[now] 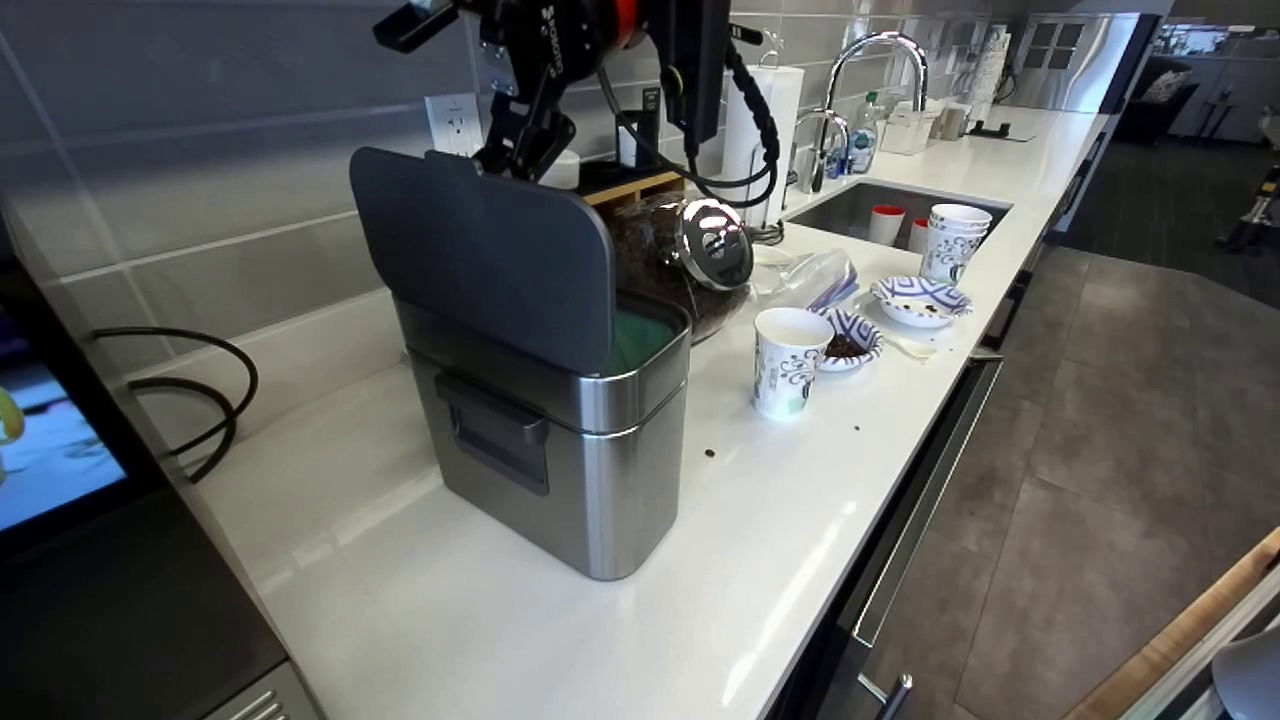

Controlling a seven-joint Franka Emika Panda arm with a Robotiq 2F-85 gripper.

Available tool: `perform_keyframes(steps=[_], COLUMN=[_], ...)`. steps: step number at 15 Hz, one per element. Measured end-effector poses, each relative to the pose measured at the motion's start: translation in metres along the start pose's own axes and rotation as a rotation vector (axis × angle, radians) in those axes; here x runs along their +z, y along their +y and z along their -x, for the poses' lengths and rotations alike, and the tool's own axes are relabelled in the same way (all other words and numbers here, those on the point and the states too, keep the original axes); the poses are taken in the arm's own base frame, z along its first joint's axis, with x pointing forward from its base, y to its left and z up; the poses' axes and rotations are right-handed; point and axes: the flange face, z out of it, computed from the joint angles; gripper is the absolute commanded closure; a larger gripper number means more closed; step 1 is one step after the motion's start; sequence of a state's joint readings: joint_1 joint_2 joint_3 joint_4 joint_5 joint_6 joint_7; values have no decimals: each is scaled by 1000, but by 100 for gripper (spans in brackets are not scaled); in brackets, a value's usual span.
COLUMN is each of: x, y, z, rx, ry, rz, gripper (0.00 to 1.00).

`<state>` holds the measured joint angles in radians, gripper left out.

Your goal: Open the lid of the bin

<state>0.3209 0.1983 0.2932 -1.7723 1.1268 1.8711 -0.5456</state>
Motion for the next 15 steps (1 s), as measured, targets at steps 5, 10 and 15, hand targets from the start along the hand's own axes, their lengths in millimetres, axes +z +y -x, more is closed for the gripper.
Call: perform_keyframes(steps=[5,10,15], x=[11,19,17], y=[-4,-7,-4], z=[-5,-9,-10], rx=[-28,-47,-47], ry=[-10,-24,-25], rz=[25,31,42], gripper=[0,0,0])
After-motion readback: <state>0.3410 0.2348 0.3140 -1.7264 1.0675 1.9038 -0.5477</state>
